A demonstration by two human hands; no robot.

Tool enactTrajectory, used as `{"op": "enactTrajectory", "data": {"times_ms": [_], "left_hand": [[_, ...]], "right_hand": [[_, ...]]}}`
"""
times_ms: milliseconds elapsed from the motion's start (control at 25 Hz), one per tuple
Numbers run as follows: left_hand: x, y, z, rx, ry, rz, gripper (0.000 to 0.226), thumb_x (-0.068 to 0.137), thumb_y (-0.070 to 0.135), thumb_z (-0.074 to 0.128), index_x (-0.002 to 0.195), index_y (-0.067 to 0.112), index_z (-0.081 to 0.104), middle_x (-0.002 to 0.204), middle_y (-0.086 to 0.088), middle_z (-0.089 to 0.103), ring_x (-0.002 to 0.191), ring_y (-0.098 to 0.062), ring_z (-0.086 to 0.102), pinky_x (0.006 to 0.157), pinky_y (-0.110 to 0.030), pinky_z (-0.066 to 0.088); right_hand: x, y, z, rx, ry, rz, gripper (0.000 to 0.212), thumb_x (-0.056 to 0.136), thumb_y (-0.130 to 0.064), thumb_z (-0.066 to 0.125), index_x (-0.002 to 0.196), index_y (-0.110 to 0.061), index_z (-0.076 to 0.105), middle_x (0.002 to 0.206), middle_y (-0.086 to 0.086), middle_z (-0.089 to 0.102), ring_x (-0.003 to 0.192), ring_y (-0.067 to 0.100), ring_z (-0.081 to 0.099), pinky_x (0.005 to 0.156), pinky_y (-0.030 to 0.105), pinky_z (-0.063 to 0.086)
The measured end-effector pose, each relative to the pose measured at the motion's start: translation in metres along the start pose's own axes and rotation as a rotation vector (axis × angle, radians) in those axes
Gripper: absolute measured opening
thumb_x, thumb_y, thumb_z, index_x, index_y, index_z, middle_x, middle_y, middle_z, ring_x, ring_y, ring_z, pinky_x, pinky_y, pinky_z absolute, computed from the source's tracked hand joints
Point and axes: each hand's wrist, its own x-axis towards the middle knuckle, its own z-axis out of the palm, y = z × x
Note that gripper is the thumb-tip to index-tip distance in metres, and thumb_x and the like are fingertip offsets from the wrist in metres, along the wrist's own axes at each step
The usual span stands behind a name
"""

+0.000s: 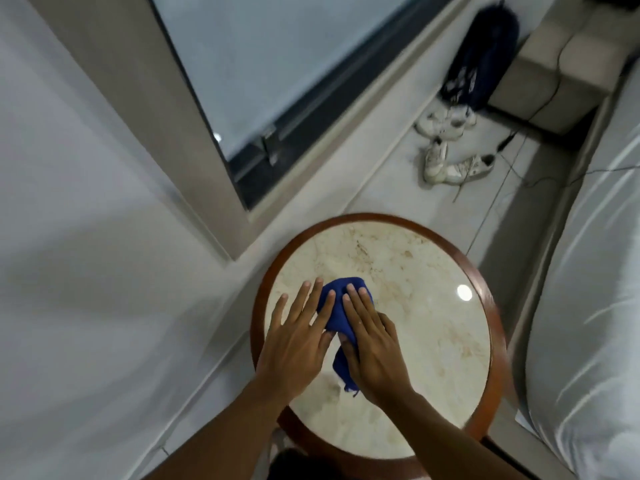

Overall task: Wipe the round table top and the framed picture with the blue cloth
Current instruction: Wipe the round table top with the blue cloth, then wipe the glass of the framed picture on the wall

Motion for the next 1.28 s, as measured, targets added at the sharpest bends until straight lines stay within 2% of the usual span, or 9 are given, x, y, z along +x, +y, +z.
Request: {"op": "enactTrajectory", "data": {"times_ms": [120, 240, 400, 600, 760, 920, 1080, 1160, 1280], "left_hand": [[-0.002, -0.019, -0.122, 0.0, 0.207, -0.017, 0.054, 0.104, 0.036, 0.03, 0.151, 0.011, 0.036, 0.159, -0.011, 0.038, 0.147, -0.027, 0.036, 0.114, -0.055, 0.04], [-0.006, -0.035, -0.256, 0.054, 0.373, 0.004, 0.053, 0.108, 0.037, 0.019, 0.155, 0.013, 0.027, 0.162, -0.009, 0.032, 0.149, -0.028, 0.033, 0.12, -0.053, 0.028], [-0.028, -0.063, -0.449, 0.411, 0.568, -0.031, 0.058, 0.107, 0.04, 0.007, 0.155, 0.012, 0.024, 0.162, -0.01, 0.025, 0.149, -0.03, 0.032, 0.123, -0.052, 0.025], [-0.086, -0.088, -0.642, 0.67, 0.818, -0.139, 0.065, 0.105, 0.053, 0.017, 0.159, 0.018, 0.022, 0.168, -0.011, 0.012, 0.155, -0.03, 0.015, 0.124, -0.052, 0.013], [-0.158, -0.117, -0.774, 0.867, 1.009, -0.375, 0.076, 0.099, 0.067, 0.021, 0.161, 0.023, 0.015, 0.17, -0.012, 0.007, 0.157, -0.028, 0.006, 0.123, -0.05, 0.006], [-0.217, -0.166, -0.821, 0.94, 0.954, -0.625, 0.082, 0.096, 0.072, 0.02, 0.161, 0.024, 0.006, 0.17, -0.011, -0.008, 0.157, -0.029, -0.007, 0.126, -0.053, 0.004], [-0.221, -0.191, -0.817, 1.033, 0.952, -0.603, 0.082, 0.096, 0.069, 0.028, 0.161, 0.022, 0.01, 0.17, -0.014, -0.001, 0.157, -0.032, -0.002, 0.125, -0.055, 0.01], [-0.218, -0.2, -0.818, 1.057, 1.001, -0.568, 0.083, 0.096, 0.069, 0.029, 0.161, 0.022, 0.01, 0.171, -0.013, 0.002, 0.157, -0.031, -0.001, 0.125, -0.054, 0.008], [-0.218, -0.203, -0.818, 1.067, 1.03, -0.547, 0.083, 0.096, 0.07, 0.027, 0.161, 0.021, 0.011, 0.171, -0.013, 0.003, 0.157, -0.03, -0.001, 0.125, -0.054, 0.006]], "right_hand": [[0.042, -0.08, -0.079, 0.145, 0.172, -0.108, 0.057, 0.107, -0.043, 0.023, 0.154, -0.012, 0.029, 0.164, 0.004, 0.025, 0.154, 0.019, 0.018, 0.12, 0.029, 0.019], [0.09, -0.161, -0.166, 0.307, 0.372, -0.299, 0.057, 0.108, -0.043, 0.025, 0.154, -0.01, 0.03, 0.165, 0.005, 0.026, 0.154, 0.021, 0.02, 0.122, 0.029, 0.017], [0.144, -0.29, -0.282, 0.468, 0.543, -0.486, 0.06, 0.108, -0.045, 0.021, 0.154, -0.007, 0.026, 0.163, 0.012, 0.027, 0.154, 0.025, 0.02, 0.121, 0.031, 0.019], [0.185, -0.442, -0.408, 0.676, 0.778, -0.741, 0.065, 0.107, -0.045, 0.022, 0.149, 0.004, 0.036, 0.159, 0.018, 0.036, 0.151, 0.031, 0.028, 0.115, 0.054, 0.032], [0.195, -0.569, -0.51, 0.926, 0.981, -0.834, 0.059, 0.105, -0.036, 0.032, 0.148, 0.004, 0.038, 0.154, 0.019, 0.043, 0.146, 0.035, 0.037, 0.107, 0.058, 0.041], [0.2, -0.668, -0.569, 0.799, 1.075, -0.921, 0.059, 0.104, -0.035, 0.035, 0.152, -0.001, 0.034, 0.16, 0.015, 0.036, 0.151, 0.032, 0.028, 0.114, 0.05, 0.034], [0.221, -0.711, -0.562, 0.375, 0.962, -0.84, 0.071, 0.103, -0.054, 0.026, 0.158, -0.009, 0.022, 0.167, 0.007, 0.016, 0.155, 0.024, 0.011, 0.12, 0.049, 0.022], [0.231, -0.712, -0.551, 0.297, 0.956, -0.79, 0.083, 0.097, -0.067, 0.021, 0.159, -0.012, 0.015, 0.169, 0.005, 0.01, 0.156, 0.022, 0.005, 0.123, 0.045, 0.016], [0.232, -0.703, -0.528, 0.282, 0.985, -0.796, 0.093, 0.092, -0.074, 0.019, 0.159, -0.01, 0.018, 0.168, 0.006, 0.013, 0.156, 0.024, 0.008, 0.123, 0.044, 0.016]]}}
